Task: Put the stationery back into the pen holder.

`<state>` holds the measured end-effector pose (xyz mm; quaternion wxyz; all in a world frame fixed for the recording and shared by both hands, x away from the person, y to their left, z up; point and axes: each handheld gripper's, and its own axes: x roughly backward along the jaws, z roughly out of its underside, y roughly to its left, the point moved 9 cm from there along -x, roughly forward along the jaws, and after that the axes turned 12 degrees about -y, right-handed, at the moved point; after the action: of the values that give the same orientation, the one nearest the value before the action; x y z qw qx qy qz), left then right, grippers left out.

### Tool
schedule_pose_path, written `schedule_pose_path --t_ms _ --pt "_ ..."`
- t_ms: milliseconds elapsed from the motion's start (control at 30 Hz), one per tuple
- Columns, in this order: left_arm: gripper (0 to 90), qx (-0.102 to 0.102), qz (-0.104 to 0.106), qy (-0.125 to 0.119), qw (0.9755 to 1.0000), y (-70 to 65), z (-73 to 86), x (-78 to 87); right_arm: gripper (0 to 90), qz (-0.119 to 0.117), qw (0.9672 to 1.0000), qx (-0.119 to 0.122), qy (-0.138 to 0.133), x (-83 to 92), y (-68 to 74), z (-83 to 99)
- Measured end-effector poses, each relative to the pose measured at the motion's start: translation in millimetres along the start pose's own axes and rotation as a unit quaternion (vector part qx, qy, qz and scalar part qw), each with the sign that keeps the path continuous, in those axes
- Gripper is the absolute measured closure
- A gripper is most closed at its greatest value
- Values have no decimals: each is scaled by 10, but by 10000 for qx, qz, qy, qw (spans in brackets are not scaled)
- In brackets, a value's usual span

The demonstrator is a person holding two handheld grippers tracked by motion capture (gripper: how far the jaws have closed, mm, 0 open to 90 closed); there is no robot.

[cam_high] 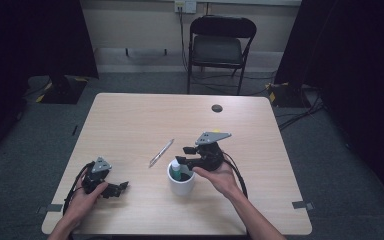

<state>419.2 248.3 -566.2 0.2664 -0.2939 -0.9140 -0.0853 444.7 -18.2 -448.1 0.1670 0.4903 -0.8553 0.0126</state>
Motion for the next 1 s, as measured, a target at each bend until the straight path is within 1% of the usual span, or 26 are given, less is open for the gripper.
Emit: schedule_pose_path --t_ms 67,133,167,200,267,300,333,367,400,533,567,633,667,767,833,867,900,967,1000 --pt "0 0 -1 -2 10000 0 0 0 526 77 10000 -8 -30 43 -62 -20" --pt "0 1 0 -1 10000 0 0 0 525 149 9999 -72 -31 88 -148 -25" --pt "0 -3 1 0 10000 0 0 0 526 270 9995 -135 -89 144 -254 -52" --pt "0 1 0 -1 10000 0 0 0 526 270 9995 -135 -89 144 -254 -52" --pt "0 1 -1 -2 10000 0 0 0 534 389 9990 -187 -136 200 -361 -78" --pt "0 -2 -2 0 10000 0 0 0 535 478 9984 -230 -175 238 -467 -86" --pt "0 0 -2 0 10000 0 0 0 537 556 9980 -249 -143 246 -521 -72" --pt "0 1 -3 -2 10000 0 0 0 537 556 9980 -249 -143 246 -521 -72" --pt "0 -1 -3 -2 10000 0 0 0 546 619 9978 -237 -89 250 -570 -49" --pt "0 2 0 -2 10000 -1 0 0 556 766 9965 -292 143 208 -737 102" --pt "0 -2 -2 -1 10000 0 0 0 556 791 9961 -320 203 189 -774 139" --pt "0 0 -2 -2 10000 0 0 -1 564 837 9955 -301 334 141 -849 202" --pt "0 0 -1 -2 10000 0 0 0 569 887 9949 -317 360 114 -894 227" --pt "0 0 0 -1 10000 0 0 0 584 956 9940 -372 386 32 -1002 289" --pt "0 0 0 -1 10000 0 0 0 589 958 9936 -421 426 -27 -1051 330" --pt "0 -2 -2 -1 10000 0 0 0 588 984 9929 -397 535 -59 -1077 351" --pt "0 0 -2 -3 10000 0 0 0 590 1028 9924 -339 587 -83 -1106 352" --pt "0 -1 -3 -3 10000 0 0 0 594 1029 9925 -342 562 -129 -1155 330" --pt "0 -3 0 0 10000 0 0 0 590 1051 9920 -344 603 -152 -1187 331"
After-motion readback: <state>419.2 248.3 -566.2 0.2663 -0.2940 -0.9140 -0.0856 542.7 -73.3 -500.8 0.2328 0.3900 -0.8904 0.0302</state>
